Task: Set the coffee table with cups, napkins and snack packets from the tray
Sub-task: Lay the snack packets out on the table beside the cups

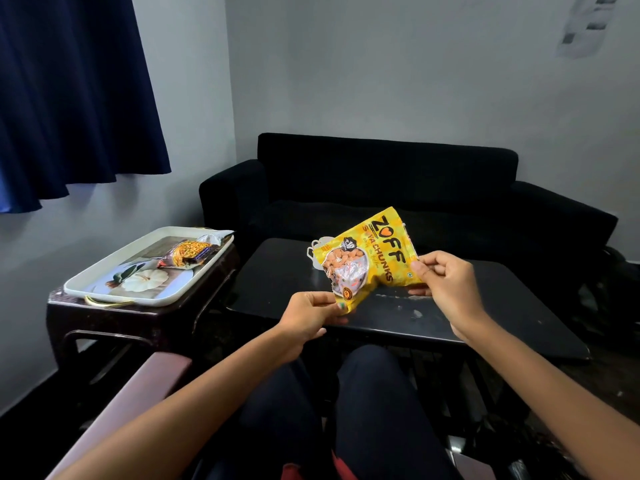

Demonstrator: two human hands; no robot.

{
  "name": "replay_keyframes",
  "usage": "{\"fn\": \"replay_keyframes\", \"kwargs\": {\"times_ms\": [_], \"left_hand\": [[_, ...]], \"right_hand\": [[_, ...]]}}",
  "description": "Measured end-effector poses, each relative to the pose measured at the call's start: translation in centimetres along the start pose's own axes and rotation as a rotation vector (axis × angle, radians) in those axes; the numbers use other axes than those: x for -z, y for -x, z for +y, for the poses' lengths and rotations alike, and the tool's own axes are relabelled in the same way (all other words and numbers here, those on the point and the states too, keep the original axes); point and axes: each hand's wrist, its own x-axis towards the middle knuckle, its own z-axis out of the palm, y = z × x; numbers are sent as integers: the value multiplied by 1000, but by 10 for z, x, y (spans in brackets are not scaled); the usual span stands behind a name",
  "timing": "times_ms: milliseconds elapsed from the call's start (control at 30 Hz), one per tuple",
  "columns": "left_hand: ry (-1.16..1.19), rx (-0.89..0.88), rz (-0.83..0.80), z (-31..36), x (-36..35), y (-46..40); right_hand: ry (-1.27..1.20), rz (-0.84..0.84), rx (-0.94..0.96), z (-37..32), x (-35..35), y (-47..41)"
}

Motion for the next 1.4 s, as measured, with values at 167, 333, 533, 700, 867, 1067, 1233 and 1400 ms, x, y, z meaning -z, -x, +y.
{"fn": "replay_keyframes", "kwargs": {"times_ms": [167, 333, 533, 700, 867, 1067, 1233, 1400], "left_hand": [[-66, -50, 55, 3, 5, 0], [-143, 180, -139, -12, 2, 6], [-143, 231, -150, -16, -2, 4], [-97, 29, -394, -8, -7, 8], [-134, -2, -628, -6, -7, 11], [104, -51, -471, -8, -17, 12], [327, -71, -295, -8, -26, 13], [407, -86, -249, 2, -17, 12]], "right_hand": [[161, 15, 116, -6, -2, -1], [454, -88, 314, -33, -1, -3], [800, -368, 530, -74, 16, -6], [852, -500, 506, -82, 12, 2], [1039, -353, 624, -85, 13, 2], [846, -455, 571, -81, 10, 4], [440, -406, 427, -76, 2, 5], [287, -539, 135, -71, 9, -5]]}}
